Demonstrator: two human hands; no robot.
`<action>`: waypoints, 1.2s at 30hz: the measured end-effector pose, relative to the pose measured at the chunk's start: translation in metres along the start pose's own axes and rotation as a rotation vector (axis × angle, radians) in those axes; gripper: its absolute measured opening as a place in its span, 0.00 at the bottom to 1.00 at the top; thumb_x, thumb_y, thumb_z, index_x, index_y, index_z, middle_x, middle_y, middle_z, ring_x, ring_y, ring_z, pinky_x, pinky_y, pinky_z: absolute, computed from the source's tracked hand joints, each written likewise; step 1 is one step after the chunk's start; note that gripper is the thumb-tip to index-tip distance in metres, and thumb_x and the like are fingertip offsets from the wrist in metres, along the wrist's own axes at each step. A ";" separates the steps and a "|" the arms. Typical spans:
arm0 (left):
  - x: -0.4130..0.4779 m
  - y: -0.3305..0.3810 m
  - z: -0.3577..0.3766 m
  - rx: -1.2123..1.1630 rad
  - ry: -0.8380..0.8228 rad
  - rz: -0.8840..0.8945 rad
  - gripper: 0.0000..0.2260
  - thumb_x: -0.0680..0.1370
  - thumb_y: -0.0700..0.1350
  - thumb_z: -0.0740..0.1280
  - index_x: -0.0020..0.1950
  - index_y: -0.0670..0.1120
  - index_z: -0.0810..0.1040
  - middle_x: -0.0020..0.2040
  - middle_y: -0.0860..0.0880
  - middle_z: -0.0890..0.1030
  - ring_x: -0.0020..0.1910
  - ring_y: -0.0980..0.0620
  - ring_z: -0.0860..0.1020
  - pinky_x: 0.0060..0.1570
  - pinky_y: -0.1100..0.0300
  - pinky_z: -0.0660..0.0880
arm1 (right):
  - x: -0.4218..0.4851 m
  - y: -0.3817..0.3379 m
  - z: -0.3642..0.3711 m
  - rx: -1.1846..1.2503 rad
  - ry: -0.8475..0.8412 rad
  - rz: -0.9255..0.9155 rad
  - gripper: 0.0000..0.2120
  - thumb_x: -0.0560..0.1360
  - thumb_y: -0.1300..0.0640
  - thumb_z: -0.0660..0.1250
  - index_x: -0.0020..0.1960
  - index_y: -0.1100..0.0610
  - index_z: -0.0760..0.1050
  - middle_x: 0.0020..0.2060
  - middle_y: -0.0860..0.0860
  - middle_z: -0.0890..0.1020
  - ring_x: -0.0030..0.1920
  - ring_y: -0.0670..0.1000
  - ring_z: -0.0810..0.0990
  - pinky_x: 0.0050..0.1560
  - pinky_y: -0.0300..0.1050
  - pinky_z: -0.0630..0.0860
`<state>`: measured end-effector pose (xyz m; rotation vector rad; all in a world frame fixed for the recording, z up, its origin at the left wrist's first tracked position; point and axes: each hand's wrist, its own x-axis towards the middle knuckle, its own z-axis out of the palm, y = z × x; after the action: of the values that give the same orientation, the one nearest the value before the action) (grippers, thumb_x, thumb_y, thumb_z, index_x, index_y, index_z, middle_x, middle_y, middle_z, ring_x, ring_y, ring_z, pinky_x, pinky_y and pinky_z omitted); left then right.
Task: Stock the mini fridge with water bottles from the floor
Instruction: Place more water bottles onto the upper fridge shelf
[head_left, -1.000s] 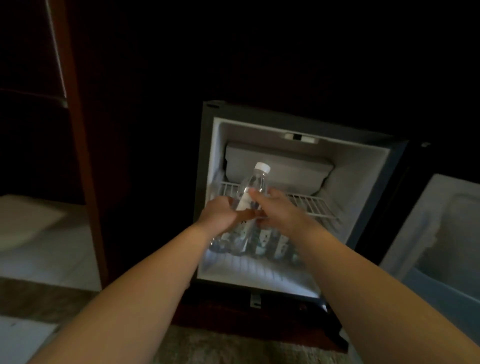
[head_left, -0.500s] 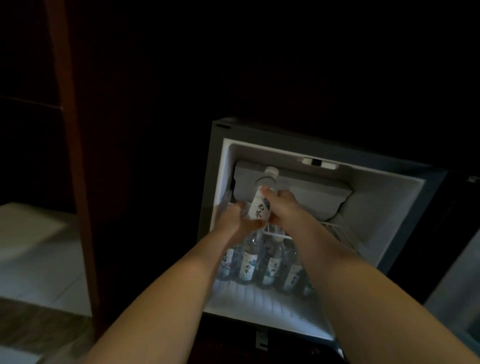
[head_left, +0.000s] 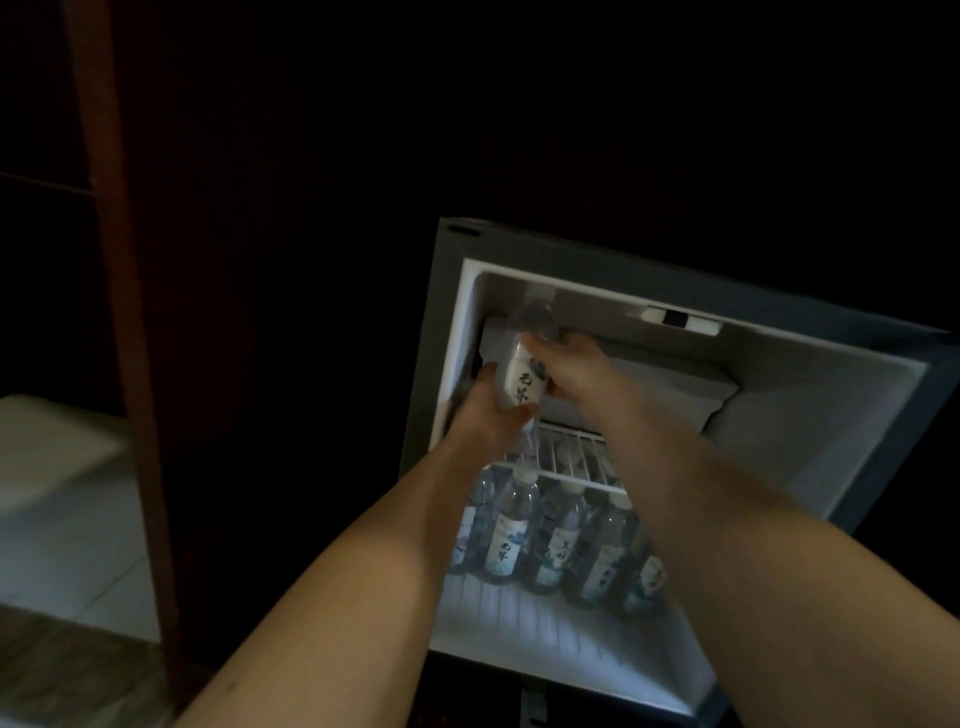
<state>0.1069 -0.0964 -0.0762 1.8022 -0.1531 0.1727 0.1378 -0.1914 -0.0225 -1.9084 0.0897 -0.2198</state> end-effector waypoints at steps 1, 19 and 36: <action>0.000 -0.003 0.000 -0.006 0.009 0.009 0.21 0.76 0.41 0.67 0.67 0.45 0.66 0.60 0.43 0.77 0.58 0.45 0.77 0.50 0.57 0.75 | 0.002 0.002 0.002 -0.017 -0.009 -0.027 0.18 0.74 0.51 0.68 0.60 0.59 0.74 0.58 0.59 0.80 0.57 0.58 0.80 0.59 0.56 0.77; -0.005 -0.043 0.023 0.072 0.268 0.132 0.26 0.80 0.38 0.58 0.77 0.47 0.55 0.75 0.47 0.63 0.74 0.50 0.62 0.74 0.52 0.61 | -0.009 0.016 0.030 -0.048 0.150 -0.318 0.21 0.76 0.55 0.66 0.67 0.59 0.68 0.61 0.57 0.77 0.59 0.54 0.77 0.53 0.41 0.71; -0.084 -0.046 0.018 -0.025 0.226 0.213 0.10 0.78 0.39 0.60 0.56 0.39 0.78 0.50 0.41 0.82 0.49 0.48 0.79 0.54 0.53 0.76 | -0.085 0.064 -0.019 -0.157 -0.002 -0.090 0.19 0.78 0.58 0.63 0.68 0.60 0.68 0.52 0.56 0.79 0.45 0.54 0.80 0.40 0.42 0.79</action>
<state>0.0343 -0.1020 -0.1404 1.7253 -0.1849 0.5215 0.0538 -0.2166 -0.0851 -2.0717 0.0202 -0.2779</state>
